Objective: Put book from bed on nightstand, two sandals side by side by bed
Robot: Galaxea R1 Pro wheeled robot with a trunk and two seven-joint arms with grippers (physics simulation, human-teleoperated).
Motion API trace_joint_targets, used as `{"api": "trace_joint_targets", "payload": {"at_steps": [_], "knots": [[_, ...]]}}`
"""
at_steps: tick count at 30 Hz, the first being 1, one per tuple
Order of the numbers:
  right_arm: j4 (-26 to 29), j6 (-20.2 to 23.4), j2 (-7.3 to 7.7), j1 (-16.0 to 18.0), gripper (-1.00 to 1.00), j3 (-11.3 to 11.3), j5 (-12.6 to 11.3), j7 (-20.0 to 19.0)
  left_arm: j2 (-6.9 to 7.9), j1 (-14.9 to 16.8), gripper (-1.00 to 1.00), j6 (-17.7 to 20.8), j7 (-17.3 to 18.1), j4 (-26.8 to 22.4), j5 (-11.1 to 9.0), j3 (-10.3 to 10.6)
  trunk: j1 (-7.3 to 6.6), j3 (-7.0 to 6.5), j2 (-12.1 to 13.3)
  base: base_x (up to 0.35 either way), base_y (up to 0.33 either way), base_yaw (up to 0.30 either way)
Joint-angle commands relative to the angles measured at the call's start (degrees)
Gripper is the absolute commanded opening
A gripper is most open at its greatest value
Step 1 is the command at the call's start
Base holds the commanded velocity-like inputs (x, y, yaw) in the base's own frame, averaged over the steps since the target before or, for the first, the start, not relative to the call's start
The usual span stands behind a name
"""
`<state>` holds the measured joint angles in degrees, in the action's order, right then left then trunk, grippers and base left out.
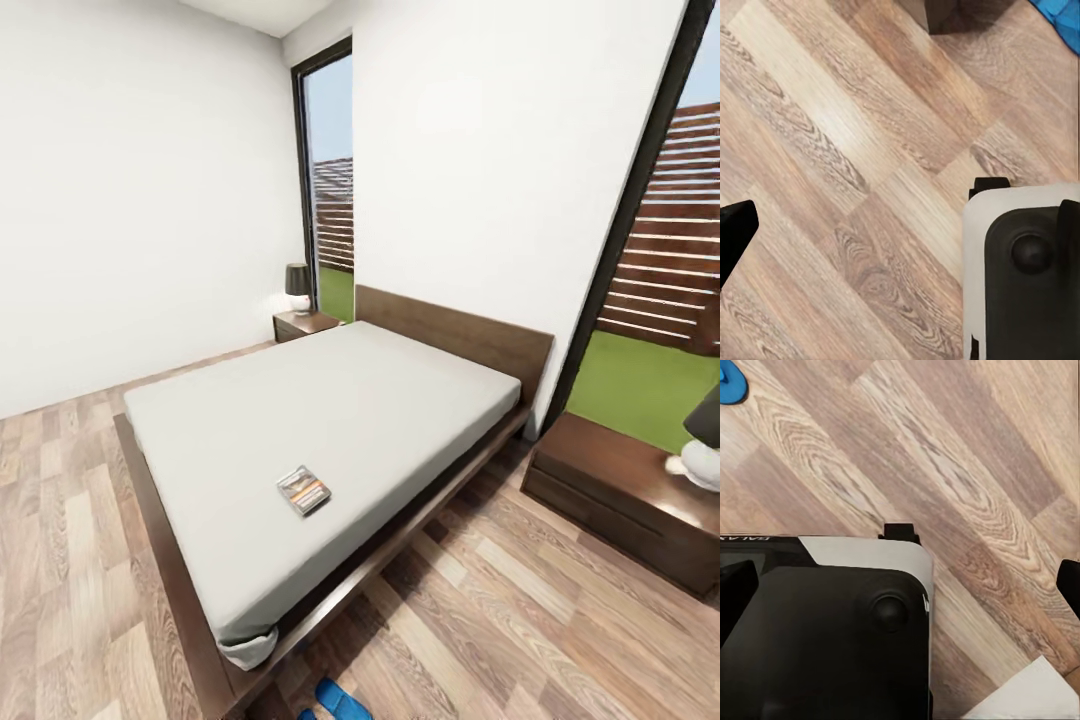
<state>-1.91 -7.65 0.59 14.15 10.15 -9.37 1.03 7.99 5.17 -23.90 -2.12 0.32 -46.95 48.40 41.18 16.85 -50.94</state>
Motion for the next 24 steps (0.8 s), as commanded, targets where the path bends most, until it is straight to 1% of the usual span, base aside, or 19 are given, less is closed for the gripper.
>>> {"api": "trace_joint_targets", "payload": {"at_steps": [1,9,24], "knots": [[-0.2,-0.3,-0.03,0.1,1.00,0.5,-0.6,0.0,0.00,0.0,1.00,-0.2,-0.2,0.0,-0.2,0.5,-0.02,0.07,-0.1,-0.213,0.000,-0.275],[-0.2,-0.3,-0.04,0.1,1.00,0.5,-0.6,0.0,0.00,0.0,1.00,-0.2,-0.2,0.0,-0.2,0.5,-0.02,0.07,-0.1,-0.109,0.000,-0.276],[-0.2,-0.3,0.06,0.1,1.00,0.5,-0.6,0.0,0.00,0.0,1.00,-0.2,-0.2,0.0,-0.2,0.6,-0.02,0.07,-0.1,-0.015,0.000,-0.286]]}}
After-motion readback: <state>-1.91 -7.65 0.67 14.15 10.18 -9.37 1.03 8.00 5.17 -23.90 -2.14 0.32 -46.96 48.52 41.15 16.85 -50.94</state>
